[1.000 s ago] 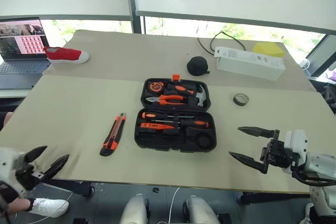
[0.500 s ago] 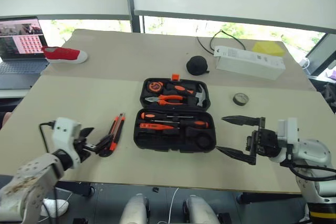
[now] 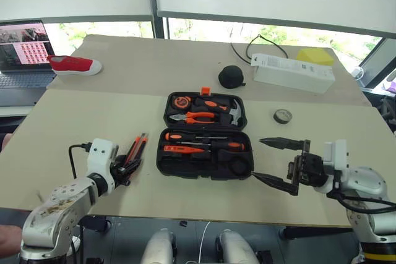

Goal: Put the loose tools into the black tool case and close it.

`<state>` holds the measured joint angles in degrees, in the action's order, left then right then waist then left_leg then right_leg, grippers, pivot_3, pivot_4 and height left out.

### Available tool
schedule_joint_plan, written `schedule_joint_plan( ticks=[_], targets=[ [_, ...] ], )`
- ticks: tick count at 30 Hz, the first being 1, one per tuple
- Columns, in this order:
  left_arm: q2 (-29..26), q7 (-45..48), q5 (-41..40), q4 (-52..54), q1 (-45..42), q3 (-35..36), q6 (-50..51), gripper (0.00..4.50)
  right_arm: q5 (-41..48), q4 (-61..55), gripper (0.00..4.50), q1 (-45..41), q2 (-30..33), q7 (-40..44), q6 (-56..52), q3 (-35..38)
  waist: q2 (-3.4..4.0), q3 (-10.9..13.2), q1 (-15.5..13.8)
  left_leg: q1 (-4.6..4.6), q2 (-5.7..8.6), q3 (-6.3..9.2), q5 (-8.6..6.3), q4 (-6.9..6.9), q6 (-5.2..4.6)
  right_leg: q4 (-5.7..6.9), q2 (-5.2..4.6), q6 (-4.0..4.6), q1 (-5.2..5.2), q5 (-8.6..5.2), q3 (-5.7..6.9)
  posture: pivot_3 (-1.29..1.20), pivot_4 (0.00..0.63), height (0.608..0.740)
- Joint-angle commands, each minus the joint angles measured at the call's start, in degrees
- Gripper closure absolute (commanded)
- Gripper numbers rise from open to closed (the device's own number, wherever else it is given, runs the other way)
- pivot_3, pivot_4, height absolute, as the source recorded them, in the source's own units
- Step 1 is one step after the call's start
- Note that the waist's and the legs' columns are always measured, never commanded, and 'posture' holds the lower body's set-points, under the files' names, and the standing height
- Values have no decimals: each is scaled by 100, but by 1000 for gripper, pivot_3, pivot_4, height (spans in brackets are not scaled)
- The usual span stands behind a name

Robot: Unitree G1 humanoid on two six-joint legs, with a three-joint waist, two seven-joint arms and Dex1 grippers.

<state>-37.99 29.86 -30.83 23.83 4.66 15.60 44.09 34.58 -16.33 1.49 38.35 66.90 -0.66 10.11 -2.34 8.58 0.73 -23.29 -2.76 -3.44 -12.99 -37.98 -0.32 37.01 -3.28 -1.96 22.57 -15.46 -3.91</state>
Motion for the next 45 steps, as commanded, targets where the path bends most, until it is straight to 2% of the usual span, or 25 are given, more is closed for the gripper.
schedule_joint_plan(
  ticks=[1, 3, 5, 7, 10, 12, 19, 26, 33, 38, 40, 41, 45],
  targets=[
    [-922, 2000, 132, -564, -218, 318, -1601, 2782, 174, -211, 0, 105, 168, -23, -63, 373, 0, 1, -3, -1, -2, -1, 0, 0, 0, 2, -2, 2, 2, -1, 0, 0, 150, 740],
    [-1303, 3006, -102, -767, -518, 85, -1889, 2782, 219, -225, 0, 212, 275, 6, -96, 528, 6, 3, -31, -5, 0, -12, 0, 3, 0, -2, -5, 7, 6, -4, 2, 0, 150, 740],
    [-1536, 3614, -162, -850, -850, -271, -1934, 2782, 247, -219, 0, 306, 370, 50, -140, 657, 9, 5, -63, -4, 2, -19, 0, 5, 0, -4, -16, 5, 5, -5, 1, 0, 150, 740],
    [-1568, 4040, -28, -813, -1518, -954, -1912, 2782, 248, -183, 0, 376, 463, 89, -167, 787, 9, 5, -102, -9, 3, -27, 0, 5, -1, -14, -16, 2, 2, -4, 1, 0, 150, 740],
    [-1254, 4091, 330, -754, -2701, -2079, -1425, 2782, 201, -168, 0, 389, 533, 61, -181, 880, 7, 6, -160, -15, 15, -41, 0, 4, -2, -20, -6, -12, -4, 2, 3, 0, 150, 740],
    [-1197, 4118, 607, -732, -3180, -2677, -1033, 2782, 201, -216, 0, 403, 531, 24, -213, 909, 5, 4, -144, -17, 16, -39, 1, 2, -3, -20, 2, -16, -5, 4, 2, 0, 150, 740],
    [-688, 4125, 1603, -1141, -3932, -3945, -1314, 2782, 173, -481, 0, 750, 441, -80, -225, 993, 7, 4, -43, -40, 13, -25, -1, 4, -5, -15, 22, -16, 16, -2, -8, 0, 150, 740],
    [-387, 4227, 2263, -1632, -4170, -4383, -1953, 2782, 135, -618, 0, 910, 350, -219, -209, 966, 7, 5, -87, -46, 18, -24, -1, -11, -5, -10, 17, -20, 14, -2, -6, 0, 150, 740],
    [-298, 4448, 2483, -1780, -4254, -4472, -2046, 2782, 119, -594, 0, 970, 297, -214, -154, 963, 7, 4, -124, -46, 17, -22, -1, -19, -5, -7, 17, -22, 12, -3, -5, 0, 150, 740],
    [-225, 4628, 2339, -1749, -4200, -4432, -1809, 2782, 113, -508, 0, 963, 289, -172, -110, 979, 7, 4, -129, -45, 17, -21, -1, -21, -5, -2, 18, -22, 12, -3, -5, 0, 150, 740],
    [-262, 4607, 2436, -1757, -4166, -4442, -1809, 1784, 104, -483, 0, 958, 284, -161, -97, 974, 7, 4, -129, -46, 17, -21, -1, -22, -5, -2, 18, -22, 12, -3, -4, 0, 150, 740],
    [-237, 4632, 2393, -1796, -4148, -4370, -1961, 1593, 99, -446, 0, 938, 282, -151, -87, 972, 7, 4, -127, -45, 17, -20, -1, -22, -5, -2, 17, -22, 12, -3, -4, 0, 150, 740],
    [92, 4670, 1946, -2049, -4184, -3849, -2391, 155, 70, -313, 0, 849, 271, -117, -50, 950, 8, 4, -126, -45, 17, -19, -1, -22, -6, -1, 18, -22, 12, -3, -4, 0, 150, 740]
  ],
)
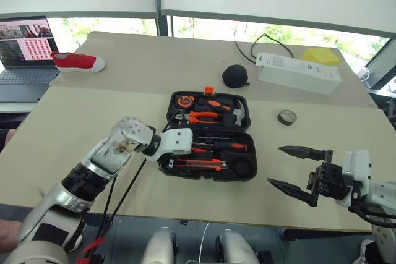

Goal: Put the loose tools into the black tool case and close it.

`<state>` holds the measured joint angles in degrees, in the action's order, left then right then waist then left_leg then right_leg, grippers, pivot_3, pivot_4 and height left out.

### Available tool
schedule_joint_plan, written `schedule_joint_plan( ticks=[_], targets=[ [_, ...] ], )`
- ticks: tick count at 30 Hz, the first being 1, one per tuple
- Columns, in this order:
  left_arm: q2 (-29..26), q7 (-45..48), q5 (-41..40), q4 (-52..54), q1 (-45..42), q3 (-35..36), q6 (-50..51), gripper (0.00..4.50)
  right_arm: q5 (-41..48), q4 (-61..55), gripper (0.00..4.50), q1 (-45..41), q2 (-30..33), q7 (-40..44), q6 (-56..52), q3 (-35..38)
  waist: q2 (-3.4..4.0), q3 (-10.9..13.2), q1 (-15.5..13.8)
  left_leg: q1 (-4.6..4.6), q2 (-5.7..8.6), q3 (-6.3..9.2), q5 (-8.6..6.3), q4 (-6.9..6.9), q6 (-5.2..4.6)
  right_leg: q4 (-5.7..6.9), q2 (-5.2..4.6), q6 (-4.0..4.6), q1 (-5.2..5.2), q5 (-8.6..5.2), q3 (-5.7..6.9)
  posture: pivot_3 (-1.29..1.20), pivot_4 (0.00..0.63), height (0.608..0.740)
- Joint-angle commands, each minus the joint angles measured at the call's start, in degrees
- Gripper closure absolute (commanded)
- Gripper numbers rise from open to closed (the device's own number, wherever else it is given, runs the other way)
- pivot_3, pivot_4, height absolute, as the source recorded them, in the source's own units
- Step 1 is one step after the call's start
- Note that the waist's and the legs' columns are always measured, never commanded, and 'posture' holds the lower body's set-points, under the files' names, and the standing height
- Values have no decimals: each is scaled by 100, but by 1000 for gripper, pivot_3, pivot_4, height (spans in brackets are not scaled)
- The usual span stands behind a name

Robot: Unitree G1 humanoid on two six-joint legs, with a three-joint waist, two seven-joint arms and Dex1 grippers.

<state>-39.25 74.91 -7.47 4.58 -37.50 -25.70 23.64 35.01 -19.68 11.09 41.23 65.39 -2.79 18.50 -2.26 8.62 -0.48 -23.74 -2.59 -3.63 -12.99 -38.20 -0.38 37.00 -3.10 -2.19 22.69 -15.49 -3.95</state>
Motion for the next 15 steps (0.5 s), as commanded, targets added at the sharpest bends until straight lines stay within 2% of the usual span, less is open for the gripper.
schedule_joint_plan(
  ticks=[1, 7, 10, 15],
  targets=[
    [296, 204, -510, -219, -6, 424, -469, 73, 20, 53, 0, -133, -22, 39, 173, 104, 0, 0, -5, -1, 0, 0, 0, -2, 0, 1, 0, 0, 0, 0, 0, 0, 150, 740],
    [438, 483, -966, -813, -191, 1054, -965, 73, -20, 241, 0, -244, -64, 72, 224, 80, 0, 0, -5, -4, -1, 3, 0, -17, 0, 10, 0, 0, 0, 0, 3, 0, 150, 740],
    [431, 561, -948, -1036, -58, 1159, -1246, 710, -34, 311, 0, -282, -97, 54, 257, 80, 0, 0, -5, -2, 0, 2, 0, -18, 0, 10, 0, 0, -3, 0, 3, 0, 150, 740],
    [503, 552, -878, -1019, 368, 1139, -1533, 2512, -84, 323, 0, -277, -184, 21, 289, 28, 0, 0, -4, -3, -1, 3, 0, -19, 0, 11, 0, 0, -2, 1, 3, 0, 150, 740]
  ],
)
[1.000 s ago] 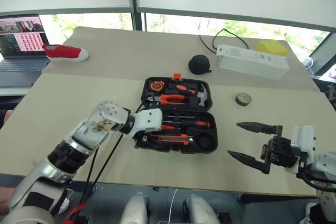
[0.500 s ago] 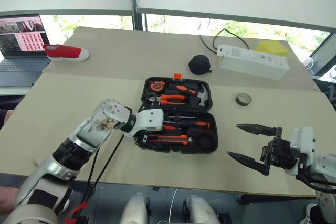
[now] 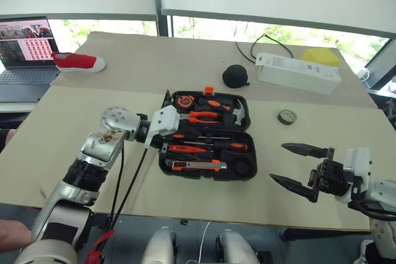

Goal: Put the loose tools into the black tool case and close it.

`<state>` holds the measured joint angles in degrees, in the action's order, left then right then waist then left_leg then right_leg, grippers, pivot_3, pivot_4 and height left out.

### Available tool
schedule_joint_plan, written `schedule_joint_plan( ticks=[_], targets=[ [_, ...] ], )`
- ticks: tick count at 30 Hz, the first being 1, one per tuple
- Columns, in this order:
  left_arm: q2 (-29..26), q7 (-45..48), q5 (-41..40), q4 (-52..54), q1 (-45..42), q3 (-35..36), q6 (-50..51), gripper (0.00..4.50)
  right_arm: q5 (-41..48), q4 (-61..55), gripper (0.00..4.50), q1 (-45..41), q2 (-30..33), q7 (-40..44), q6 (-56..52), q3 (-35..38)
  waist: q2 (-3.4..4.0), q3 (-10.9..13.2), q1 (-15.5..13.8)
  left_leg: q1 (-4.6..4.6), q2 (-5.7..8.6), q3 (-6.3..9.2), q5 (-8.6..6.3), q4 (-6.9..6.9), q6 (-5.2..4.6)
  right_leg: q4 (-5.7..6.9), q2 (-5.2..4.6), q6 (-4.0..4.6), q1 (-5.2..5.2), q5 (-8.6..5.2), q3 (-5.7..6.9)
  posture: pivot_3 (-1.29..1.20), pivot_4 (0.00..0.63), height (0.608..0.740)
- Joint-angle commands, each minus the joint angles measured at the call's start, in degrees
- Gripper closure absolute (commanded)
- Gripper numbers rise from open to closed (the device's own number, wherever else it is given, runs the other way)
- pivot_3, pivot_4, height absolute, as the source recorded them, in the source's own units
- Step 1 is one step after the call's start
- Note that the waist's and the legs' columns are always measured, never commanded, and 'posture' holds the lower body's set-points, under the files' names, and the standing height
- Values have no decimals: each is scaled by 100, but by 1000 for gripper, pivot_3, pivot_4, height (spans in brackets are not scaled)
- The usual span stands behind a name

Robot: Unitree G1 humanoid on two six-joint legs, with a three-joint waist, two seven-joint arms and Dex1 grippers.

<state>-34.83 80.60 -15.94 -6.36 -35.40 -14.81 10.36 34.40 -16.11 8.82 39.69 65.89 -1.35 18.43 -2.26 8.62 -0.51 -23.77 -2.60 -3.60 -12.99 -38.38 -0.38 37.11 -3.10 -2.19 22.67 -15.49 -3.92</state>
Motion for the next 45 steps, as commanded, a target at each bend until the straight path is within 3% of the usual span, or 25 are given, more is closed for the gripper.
schedule_joint_plan(
  ticks=[1, 5, 6, 16, 23, 28, 31, 34, 41, 45],
  targets=[
    [84, -58, 19, 67, 232, 33, -262, 2828, -28, -41, 0, -54, -43, -40, 140, 23, 0, 0, -2, 0, 0, 0, 0, 0, 0, 1, 0, 0, 0, 0, 0, 0, 150, 740],
    [254, -392, 284, 18, 523, -76, -446, 4384, -49, -75, 0, -70, -89, -83, 114, -11, 0, 0, -13, 2, 0, 1, 0, -4, 0, 1, -1, -1, -5, 1, 0, 0, 150, 740],
    [262, -434, 368, -21, 539, -111, -463, 4462, -55, -73, 0, -79, -94, -89, 108, -16, 0, 0, -17, 2, 0, 1, 0, -6, 0, 2, -1, -1, -5, 1, 0, 0, 150, 740],
    [461, -951, 1053, -443, 577, -456, -379, 4462, -44, -147, 0, -74, -95, -212, 67, -83, 13, -8, -33, 33, 0, 3, -1, -36, -2, 2, -3, -11, -50, 7, 6, 0, 150, 740],
    [404, -1159, 984, -365, 772, -425, 529, 4462, 16, -301, 0, 119, -90, -344, 3, -19, 33, -28, -16, 39, 1, 1, 4, -41, -10, 3, -7, -18, -55, 13, 3, 0, 150, 740],
    [560, -1110, 505, -298, 891, 60, -12, 4462, 47, -359, 0, 252, -89, -480, -24, 80, 66, -50, 1, 44, 0, -1, 3, -38, -10, 3, -5, -17, -55, 13, -1, 0, 150, 740],
    [768, -1202, -260, -11, 984, 839, -277, 3714, 261, -332, 0, 416, -184, -729, -114, 397, 65, -48, 9, 36, -3, 0, 3, -36, -10, 3, -4, -15, -46, 12, -2, 0, 150, 740],
    [719, -1098, -1100, 228, 1133, 1738, -373, 2589, 226, -23, 0, 748, -404, -960, 76, 872, 62, -46, 4, 20, -4, 9, 3, -37, -10, 3, -5, -15, -34, 13, -2, 0, 150, 740],
    [-11, -764, -2172, 419, 1732, 2870, 325, 48, -227, 855, 0, 1225, -1017, -1523, 714, 1555, 70, -48, 51, 32, -3, 7, -1, -27, -15, -1, -13, -15, -38, 12, -3, 0, 150, 740],
    [-228, -557, -2217, 142, 2056, 3237, 134, 48, -348, 1081, 0, 1110, -1071, -1863, 797, 1654, 70, -48, 103, 36, -12, 7, -1, -27, -14, -1, -12, -14, -39, 11, -3, 0, 150, 740]
  ],
)
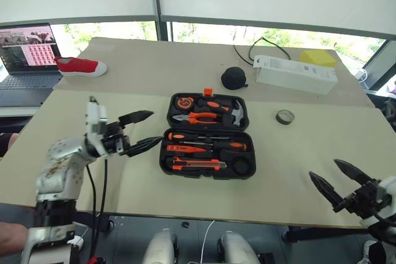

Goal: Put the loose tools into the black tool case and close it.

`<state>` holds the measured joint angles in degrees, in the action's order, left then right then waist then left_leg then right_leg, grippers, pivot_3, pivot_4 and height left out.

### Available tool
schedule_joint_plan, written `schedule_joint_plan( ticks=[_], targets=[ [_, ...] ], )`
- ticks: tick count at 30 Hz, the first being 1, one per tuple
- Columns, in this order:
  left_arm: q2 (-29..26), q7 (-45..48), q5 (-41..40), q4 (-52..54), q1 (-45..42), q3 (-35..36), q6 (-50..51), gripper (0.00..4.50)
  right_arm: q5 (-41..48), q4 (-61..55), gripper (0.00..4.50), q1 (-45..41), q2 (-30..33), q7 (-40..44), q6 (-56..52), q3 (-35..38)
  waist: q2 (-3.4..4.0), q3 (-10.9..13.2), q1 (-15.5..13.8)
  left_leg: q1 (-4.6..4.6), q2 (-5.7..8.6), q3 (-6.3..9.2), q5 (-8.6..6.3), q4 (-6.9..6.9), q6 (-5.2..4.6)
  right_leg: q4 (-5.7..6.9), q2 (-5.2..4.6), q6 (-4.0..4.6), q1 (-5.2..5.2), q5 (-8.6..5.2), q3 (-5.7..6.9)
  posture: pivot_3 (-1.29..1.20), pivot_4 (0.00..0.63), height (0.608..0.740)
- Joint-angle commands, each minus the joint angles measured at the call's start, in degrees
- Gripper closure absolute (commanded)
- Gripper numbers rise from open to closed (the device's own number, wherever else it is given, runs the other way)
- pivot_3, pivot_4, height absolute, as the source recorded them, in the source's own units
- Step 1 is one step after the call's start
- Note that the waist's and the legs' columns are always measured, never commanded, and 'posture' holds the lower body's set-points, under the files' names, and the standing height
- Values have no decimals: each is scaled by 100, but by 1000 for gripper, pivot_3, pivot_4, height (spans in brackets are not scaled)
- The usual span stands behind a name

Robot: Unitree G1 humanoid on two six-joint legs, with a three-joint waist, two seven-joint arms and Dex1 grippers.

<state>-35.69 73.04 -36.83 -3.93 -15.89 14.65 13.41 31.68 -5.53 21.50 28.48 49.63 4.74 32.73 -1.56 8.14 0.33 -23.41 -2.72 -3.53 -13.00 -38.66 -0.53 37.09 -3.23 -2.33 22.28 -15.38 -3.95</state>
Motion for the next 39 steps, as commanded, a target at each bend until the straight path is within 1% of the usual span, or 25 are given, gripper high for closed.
schedule_joint_plan(
  ticks=[1, 5, 7, 9, 11, 12, 14, 17, 20, 22, 26, 29, 30, 31, 39],
  targets=[
    [-166, 233, -148, -86, 167, 304, -160, 48, -55, 13, 0, -276, 135, -277, 91, 189, 1, 0, 36, 2, 0, -1, 0, 0, 0, 0, 0, 1, 0, -1, -1, 0, 150, 740],
    [-78, 138, -161, 98, 191, 251, -136, 48, -346, 73, 0, -893, 753, -555, -621, -125, 2, 2, 62, 5, -3, 0, 0, 0, 0, 0, -3, 4, 1, -2, -8, 0, 150, 740],
    [-2, 44, -112, 173, 159, 163, -137, 48, -660, 240, 0, -1449, 1298, -749, -1346, -490, 1, 2, 60, 6, 0, -1, 0, 1, 0, 0, -1, 4, 1, -2, -8, 0, 150, 740],
    [84, -54, -64, 249, 119, 67, -147, 48, -1072, 650, 0, -2524, 1969, -772, -2309, -1208, 1, 4, 86, 8, 0, -4, 0, 1, 0, 0, -1, 7, 3, 1, -12, 0, 150, 740],
    [140, -136, -65, 311, 91, 17, -134, 48, -1391, 1306, 0, -3719, 2266, -492, -2665, -1913, 4, 7, 133, 8, 1, -11, 0, 0, -1, 0, -2, 10, 8, 4, -17, 0, 150, 740],
    [157, -159, -57, 330, 77, 0, -154, 48, -1554, 1622, 0, -4174, 2341, -325, -2731, -2219, 6, 12, 145, 11, 0, -14, 0, 0, -1, 0, -1, 13, 8, 6, -19, 0, 150, 740],
    [183, -210, -48, 347, 43, -30, -165, 48, -1846, 2233, 0, -4893, 2387, -29, -2798, -2719, 0, 14, 142, 5, 1, -16, 1, 8, -1, 0, 10, 14, 12, 5, -14, 0, 150, 740],
    [200, -270, -5, 391, 32, -80, -205, 48, -2489, 3491, 0, -6146, 2196, 333, -2530, -3496, -2, 14, 70, 3, 0, -20, 0, 41, 0, -7, 15, 23, 20, 0, -2, 0, 150, 740],
    [209, -301, 47, 474, 88, -135, -251, 48, -3016, 4648, 0, -7057, 1921, 519, -2289, -4046, -2, 14, 68, -53, 6, -26, 0, 51, 0, -7, 7, 22, 85, -1, -9, 0, 150, 740],
    [236, -327, 77, 554, 144, -164, -272, 48, -3283, 5420, 0, -7468, 1734, 547, -2009, -4249, -2, 15, 54, -89, 11, -28, 1, 49, 1, -6, 3, 19, 116, 0, -7, 0, 150, 740],
    [255, -327, 119, 685, 242, -220, -352, 48, -3628, 6378, 0, -7957, 1426, 573, -1525, -4462, -1, 15, 42, -100, 18, -32, 0, 50, 1, -10, -13, 15, 122, 0, 0, 0, 150, 740],
    [238, -314, 161, 668, 260, -257, -438, 48, -3800, 6939, 0, -8210, 1240, 422, -1469, -4480, -1, 15, 46, -98, 19, -33, 1, 49, 1, -9, -14, 14, 121, 1, -1, 0, 150, 740],
    [229, -302, 180, 660, 264, -270, -468, 0, -3834, 7073, 493, -8267, 1187, 384, -1484, -4461, -1, 15, 53, -96, 19, -33, 1, 49, 1, -7, -14, 14, 121, 1, -1, 0, 150, 740],
    [218, -285, 199, 668, 276, -284, -493, 0, -3855, 7171, 682, -8305, 1142, 365, -1432, -4439, -1, 15, 63, -92, 18, -33, 1, 49, 2, -3, -13, 14, 120, 1, -1, 0, 150, 740],
    [179, -254, 215, 780, 403, -238, -527, 0, -3909, 7454, 3446, -8387, 1044, 339, -910, -4308, 0, 15, 84, -81, 17, -33, 4, 49, 6, 1, -10, 15, 110, 2, -1, 0, 150, 740]
  ],
)
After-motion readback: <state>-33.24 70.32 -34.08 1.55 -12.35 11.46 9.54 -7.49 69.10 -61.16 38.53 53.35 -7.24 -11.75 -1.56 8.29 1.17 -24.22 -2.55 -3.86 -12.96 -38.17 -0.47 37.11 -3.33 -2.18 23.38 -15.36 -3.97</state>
